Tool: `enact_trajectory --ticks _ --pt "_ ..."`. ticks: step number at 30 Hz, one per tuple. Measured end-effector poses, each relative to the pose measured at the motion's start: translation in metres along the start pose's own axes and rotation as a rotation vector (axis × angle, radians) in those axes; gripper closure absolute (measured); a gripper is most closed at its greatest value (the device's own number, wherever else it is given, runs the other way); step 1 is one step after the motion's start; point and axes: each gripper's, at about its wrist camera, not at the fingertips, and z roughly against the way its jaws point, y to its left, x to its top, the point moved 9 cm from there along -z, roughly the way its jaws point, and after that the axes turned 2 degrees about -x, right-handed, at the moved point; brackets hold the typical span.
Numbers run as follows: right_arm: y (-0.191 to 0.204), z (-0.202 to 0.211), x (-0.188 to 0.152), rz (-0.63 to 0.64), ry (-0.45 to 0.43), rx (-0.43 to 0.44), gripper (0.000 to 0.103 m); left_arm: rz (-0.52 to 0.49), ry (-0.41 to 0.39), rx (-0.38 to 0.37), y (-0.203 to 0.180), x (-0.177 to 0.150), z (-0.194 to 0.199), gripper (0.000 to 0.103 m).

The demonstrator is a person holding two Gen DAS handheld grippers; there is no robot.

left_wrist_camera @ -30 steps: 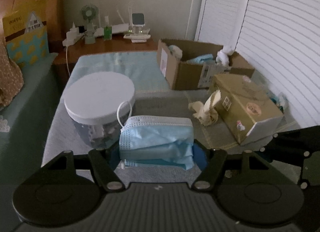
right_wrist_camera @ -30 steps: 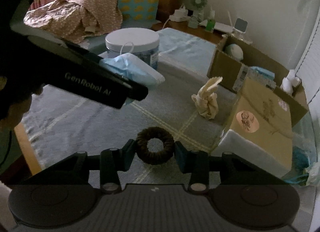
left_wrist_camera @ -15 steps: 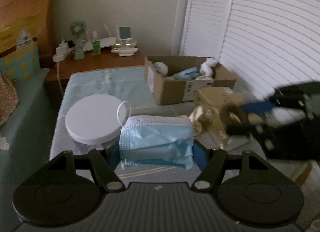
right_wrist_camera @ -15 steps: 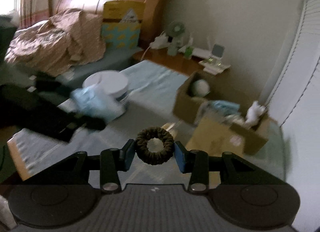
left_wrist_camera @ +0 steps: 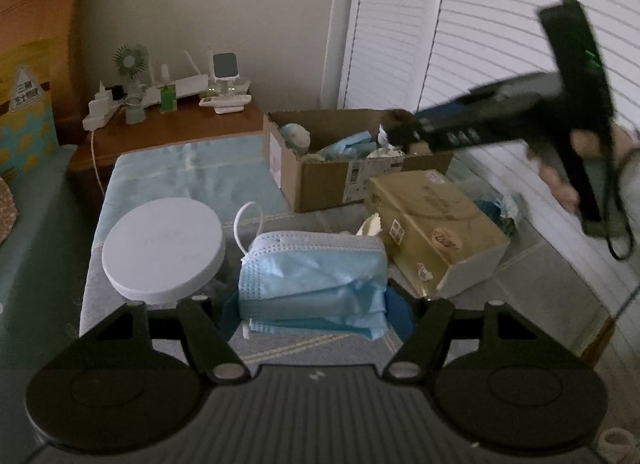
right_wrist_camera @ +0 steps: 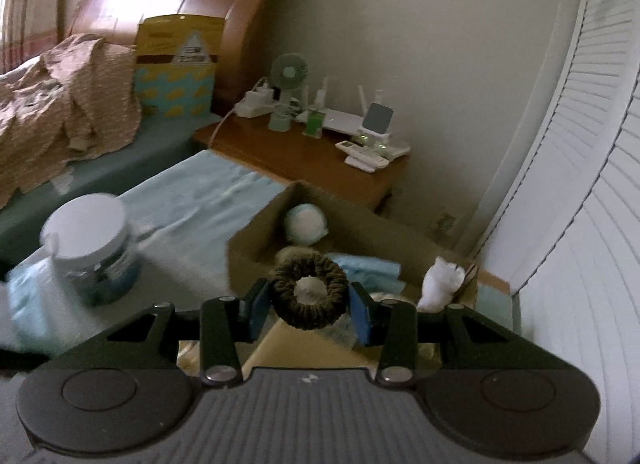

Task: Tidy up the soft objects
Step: 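Carry the scrunchie into the box and open the right tool while the left tool carries the masks, then lower the face masks into the box and open the left tool while the right tool withdraws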

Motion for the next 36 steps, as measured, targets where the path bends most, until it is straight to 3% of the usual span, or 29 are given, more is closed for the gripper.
enact_trajectory --ticks 5,7,9,15,23,36 --pt "-0.013 -0.03 0.011 0.0 0.005 -0.005 0.054 0.011 0.009 0.009 0.003 0.002 -0.007 0.033" --pt "-0.017 -0.039 0.013 -0.009 0.008 -0.003 0.045 0.015 0.013 0.015 0.004 0.003 -0.01 0.033" --pt "-0.019 -0.045 0.011 -0.011 0.012 -0.002 0.028 0.018 0.016 0.019 0.004 0.003 -0.011 0.033" --pt "-0.017 -0.035 -0.003 -0.031 0.015 -0.005 0.009 0.019 0.027 0.015 0.006 0.008 -0.015 0.033" --pt "-0.015 0.011 -0.027 -0.091 0.008 -0.06 0.0 -0.029 0.039 -0.023 0.0 0.032 -0.015 0.033" --pt "-0.024 0.076 -0.068 -0.248 -0.019 -0.121 0.0 -0.125 -0.008 -0.101 -0.036 0.114 -0.053 0.03"
